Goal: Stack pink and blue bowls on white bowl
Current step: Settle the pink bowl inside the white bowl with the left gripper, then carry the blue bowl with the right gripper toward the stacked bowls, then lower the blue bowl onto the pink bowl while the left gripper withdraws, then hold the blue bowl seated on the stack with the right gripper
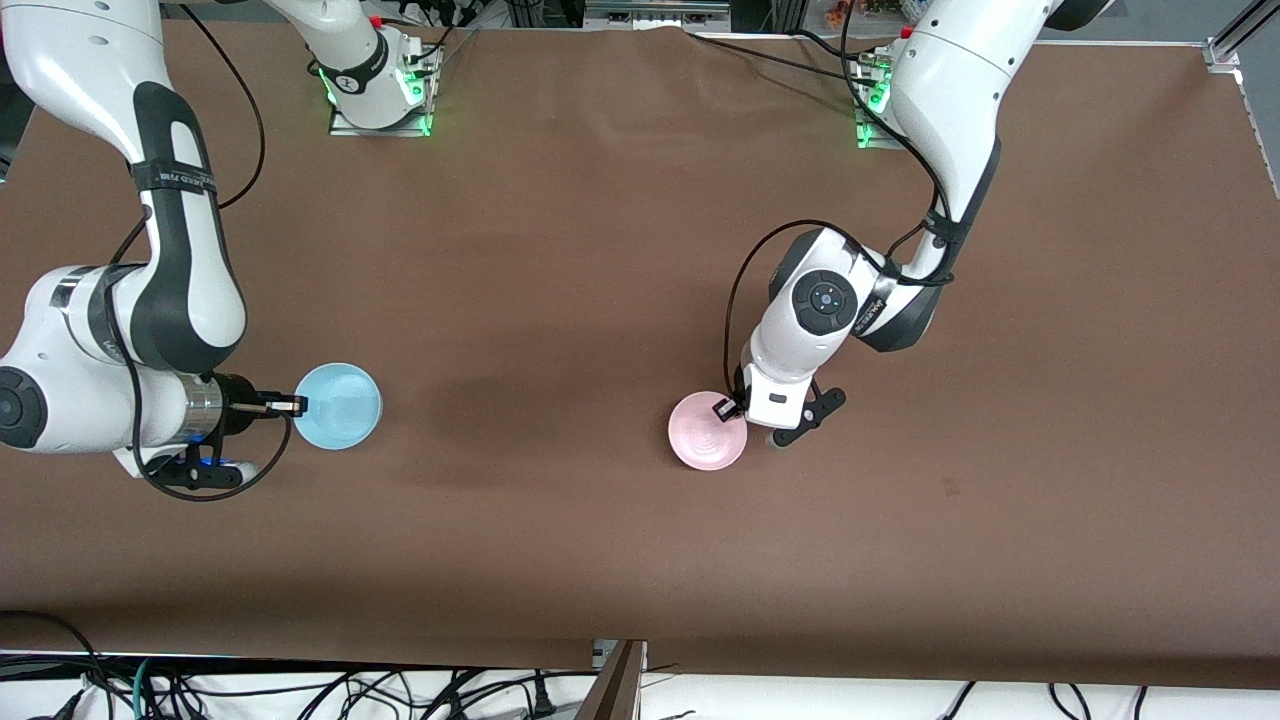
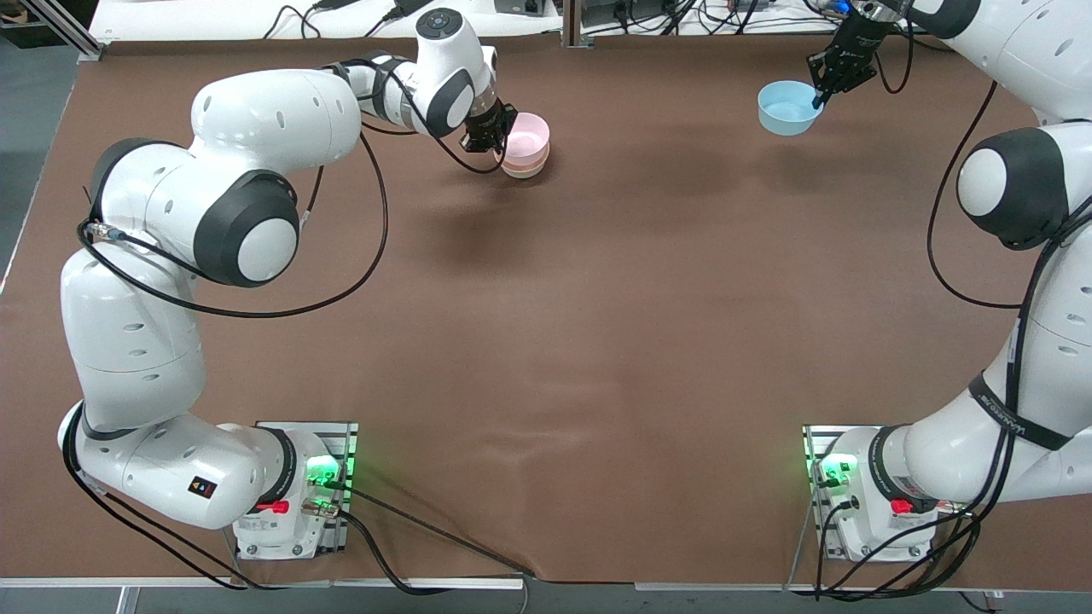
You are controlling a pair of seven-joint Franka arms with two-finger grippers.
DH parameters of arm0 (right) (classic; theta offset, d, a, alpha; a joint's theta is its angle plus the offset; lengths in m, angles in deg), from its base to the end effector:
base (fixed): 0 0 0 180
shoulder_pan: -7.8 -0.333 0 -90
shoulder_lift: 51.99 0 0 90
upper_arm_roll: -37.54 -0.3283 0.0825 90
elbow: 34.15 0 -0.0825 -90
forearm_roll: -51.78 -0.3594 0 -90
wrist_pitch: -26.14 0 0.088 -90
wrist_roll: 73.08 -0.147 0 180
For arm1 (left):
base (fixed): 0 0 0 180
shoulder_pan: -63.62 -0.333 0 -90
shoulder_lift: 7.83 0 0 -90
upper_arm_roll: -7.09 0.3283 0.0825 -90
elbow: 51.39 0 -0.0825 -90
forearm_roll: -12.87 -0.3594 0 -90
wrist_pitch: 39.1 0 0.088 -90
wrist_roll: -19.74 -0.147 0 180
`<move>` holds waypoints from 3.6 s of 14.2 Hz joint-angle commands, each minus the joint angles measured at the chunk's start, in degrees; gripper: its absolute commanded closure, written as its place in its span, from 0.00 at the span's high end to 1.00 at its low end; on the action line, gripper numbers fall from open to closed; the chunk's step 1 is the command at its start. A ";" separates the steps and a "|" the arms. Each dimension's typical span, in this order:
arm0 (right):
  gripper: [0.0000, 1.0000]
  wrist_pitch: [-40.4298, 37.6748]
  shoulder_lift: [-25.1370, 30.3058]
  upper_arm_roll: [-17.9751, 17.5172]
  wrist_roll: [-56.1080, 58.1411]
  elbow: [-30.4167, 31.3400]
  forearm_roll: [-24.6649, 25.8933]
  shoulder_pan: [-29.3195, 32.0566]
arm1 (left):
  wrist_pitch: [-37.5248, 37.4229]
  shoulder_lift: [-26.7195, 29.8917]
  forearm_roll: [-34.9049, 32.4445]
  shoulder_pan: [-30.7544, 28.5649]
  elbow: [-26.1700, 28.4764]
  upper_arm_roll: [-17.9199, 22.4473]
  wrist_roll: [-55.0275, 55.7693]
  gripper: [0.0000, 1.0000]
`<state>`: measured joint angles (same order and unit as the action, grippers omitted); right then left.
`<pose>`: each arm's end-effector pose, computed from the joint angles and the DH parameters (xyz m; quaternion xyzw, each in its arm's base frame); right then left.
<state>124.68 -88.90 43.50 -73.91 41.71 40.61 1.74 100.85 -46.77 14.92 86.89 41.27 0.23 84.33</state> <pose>0.6759 0.0402 0.3213 -0.9903 0.0260 0.1223 0.0606 0.6128 -0.3443 0.2298 0.9424 0.3224 0.0146 0.0881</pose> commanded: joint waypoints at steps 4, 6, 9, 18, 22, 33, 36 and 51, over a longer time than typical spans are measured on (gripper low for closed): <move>0.00 -0.90 1.23 -0.24 -4.61 0.60 0.01 -1.67 | 3.49 -1.23 -1.26 0.99 0.59 0.35 0.89 0.00; 0.00 -0.90 1.23 -0.33 -6.45 0.60 -0.16 -2.46 | 4.98 -1.75 -1.26 1.25 0.59 0.35 0.98 0.00; 0.00 -0.81 1.49 -0.33 -9.97 0.51 -0.43 -4.13 | 4.99 -1.84 -1.26 1.34 0.50 0.44 0.98 0.00; 0.00 0.77 1.49 -1.38 -25.94 0.08 -4.11 -10.37 | 3.85 -0.01 -1.26 0.38 -0.47 0.62 0.36 0.64; 0.00 7.61 0.70 -2.00 -40.96 0.07 -5.35 -16.77 | -8.51 6.92 -0.91 -2.86 -3.18 0.44 -4.01 0.63; 0.00 38.72 -15.89 -1.82 -86.86 -13.09 -5.00 -36.38 | -53.09 29.18 0.23 -20.08 -17.95 0.35 -38.38 0.74; 0.00 42.43 -18.19 -1.65 -88.55 -13.64 -4.74 -37.97 | -53.02 28.40 1.37 -26.76 -18.66 0.62 -52.50 0.92; 0.00 40.94 -19.34 -1.56 -87.85 -11.79 3.17 -39.73 | -50.30 24.96 0.50 -26.17 -19.45 0.18 -55.80 1.00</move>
<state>166.67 -108.24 41.21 -161.26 30.51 42.39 -37.45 50.96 -21.31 15.42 60.83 23.16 0.30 29.40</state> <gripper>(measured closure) 0.974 0.000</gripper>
